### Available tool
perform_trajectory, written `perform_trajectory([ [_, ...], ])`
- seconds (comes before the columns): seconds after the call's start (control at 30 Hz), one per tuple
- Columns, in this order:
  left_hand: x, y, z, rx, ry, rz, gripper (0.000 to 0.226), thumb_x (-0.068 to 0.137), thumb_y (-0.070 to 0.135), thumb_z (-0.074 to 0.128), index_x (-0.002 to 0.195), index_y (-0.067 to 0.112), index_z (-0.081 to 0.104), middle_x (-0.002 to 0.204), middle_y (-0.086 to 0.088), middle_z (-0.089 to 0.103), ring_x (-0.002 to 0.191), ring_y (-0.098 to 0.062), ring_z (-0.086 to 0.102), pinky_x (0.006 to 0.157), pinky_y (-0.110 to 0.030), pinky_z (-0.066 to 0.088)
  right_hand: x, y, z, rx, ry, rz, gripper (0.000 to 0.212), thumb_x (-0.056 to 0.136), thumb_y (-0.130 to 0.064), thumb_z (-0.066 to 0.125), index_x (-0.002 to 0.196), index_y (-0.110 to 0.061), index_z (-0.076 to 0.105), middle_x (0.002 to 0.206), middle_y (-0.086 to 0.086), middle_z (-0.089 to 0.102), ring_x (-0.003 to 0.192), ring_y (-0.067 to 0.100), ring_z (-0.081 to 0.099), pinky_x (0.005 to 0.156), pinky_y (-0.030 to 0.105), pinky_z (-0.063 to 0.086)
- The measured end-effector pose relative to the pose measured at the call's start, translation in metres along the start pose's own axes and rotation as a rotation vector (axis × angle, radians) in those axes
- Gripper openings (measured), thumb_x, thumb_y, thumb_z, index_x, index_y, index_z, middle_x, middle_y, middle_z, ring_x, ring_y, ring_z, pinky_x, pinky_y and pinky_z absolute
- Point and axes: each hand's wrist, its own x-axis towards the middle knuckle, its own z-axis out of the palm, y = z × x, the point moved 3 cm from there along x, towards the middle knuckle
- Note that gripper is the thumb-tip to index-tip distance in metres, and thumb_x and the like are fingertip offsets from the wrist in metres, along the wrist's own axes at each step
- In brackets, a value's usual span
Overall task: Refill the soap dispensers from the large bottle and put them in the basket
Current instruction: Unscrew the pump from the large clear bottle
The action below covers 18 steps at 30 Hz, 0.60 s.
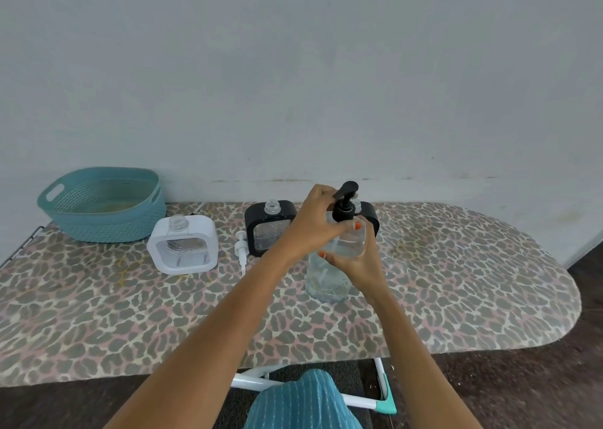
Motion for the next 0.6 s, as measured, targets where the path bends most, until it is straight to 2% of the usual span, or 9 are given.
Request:
perform_trajectory([
  [0.07,-0.001,-0.002,-0.002,-0.06,-0.101,-0.014,0.051,0.085,0.018,0.062,0.132,0.02,0.042,0.135,0.005,0.043,0.123,-0.006,0.041,0.102,-0.017,0.03,0.0,-0.001,0.0,0.006,-0.001,-0.006,0.088,0.058,-0.035,0.081,0.132,-0.022,0.034,0.127,-0.004,0.047,0.119,0.012,0.047,0.102,0.043,0.042],
  [0.1,-0.002,-0.003,-0.004,-0.074,-0.138,-0.02,0.05,0.087,0.016,0.059,0.133,0.021,0.041,0.137,0.006,0.045,0.126,-0.007,0.041,0.106,-0.024,0.03,0.0,0.0,0.0,0.004,0.0,-0.004,0.095,0.055,-0.042,0.08,0.134,-0.021,0.032,0.129,-0.003,0.045,0.121,0.014,0.046,0.102,0.043,0.042],
  [0.17,-0.003,-0.004,-0.007,-0.105,-0.165,-0.026,0.045,0.088,0.012,0.057,0.129,0.023,0.045,0.13,0.009,0.052,0.124,-0.005,0.044,0.106,-0.027,0.033,-0.001,0.001,0.001,-0.004,-0.001,-0.005,0.101,0.05,-0.049,0.076,0.136,-0.02,0.03,0.132,-0.002,0.044,0.123,0.016,0.045,0.102,0.042,0.042],
  [0.33,0.002,-0.004,-0.011,-0.039,-0.005,-0.011,0.042,0.078,0.012,0.069,0.117,0.02,0.055,0.106,0.011,0.06,0.104,-0.003,0.054,0.093,-0.013,0.038,0.001,0.002,0.0,0.006,0.004,-0.034,0.097,0.051,-0.045,0.076,0.134,-0.021,0.032,0.124,-0.01,0.045,0.117,0.009,0.045,0.095,0.022,0.037],
  [0.43,0.003,-0.003,-0.008,0.05,0.105,0.017,0.043,0.072,0.021,0.075,0.112,0.015,0.059,0.092,0.015,0.047,0.088,0.005,0.049,0.078,0.002,0.036,0.002,0.003,0.001,0.005,-0.004,-0.042,0.093,0.05,-0.048,0.075,0.13,-0.021,0.035,0.124,-0.006,0.049,0.116,0.007,0.048,0.095,0.023,0.04],
  [0.5,0.003,-0.002,-0.006,0.077,0.143,0.03,0.043,0.071,0.024,0.076,0.109,0.012,0.06,0.085,0.014,0.039,0.08,0.005,0.046,0.072,0.005,0.033,0.002,0.003,0.002,0.013,-0.004,-0.049,0.083,0.052,-0.045,0.077,0.123,-0.027,0.038,0.117,-0.012,0.052,0.11,-0.005,0.05,0.09,0.012,0.041],
  [0.6,0.003,0.003,-0.003,0.108,0.182,0.038,0.04,0.07,0.024,0.077,0.103,0.009,0.059,0.084,0.011,0.036,0.076,0.004,0.044,0.069,0.005,0.033,0.002,0.003,0.001,0.024,-0.002,-0.056,0.076,0.057,-0.03,0.08,0.12,-0.031,0.036,0.114,-0.019,0.05,0.103,-0.018,0.047,0.083,0.002,0.038],
])
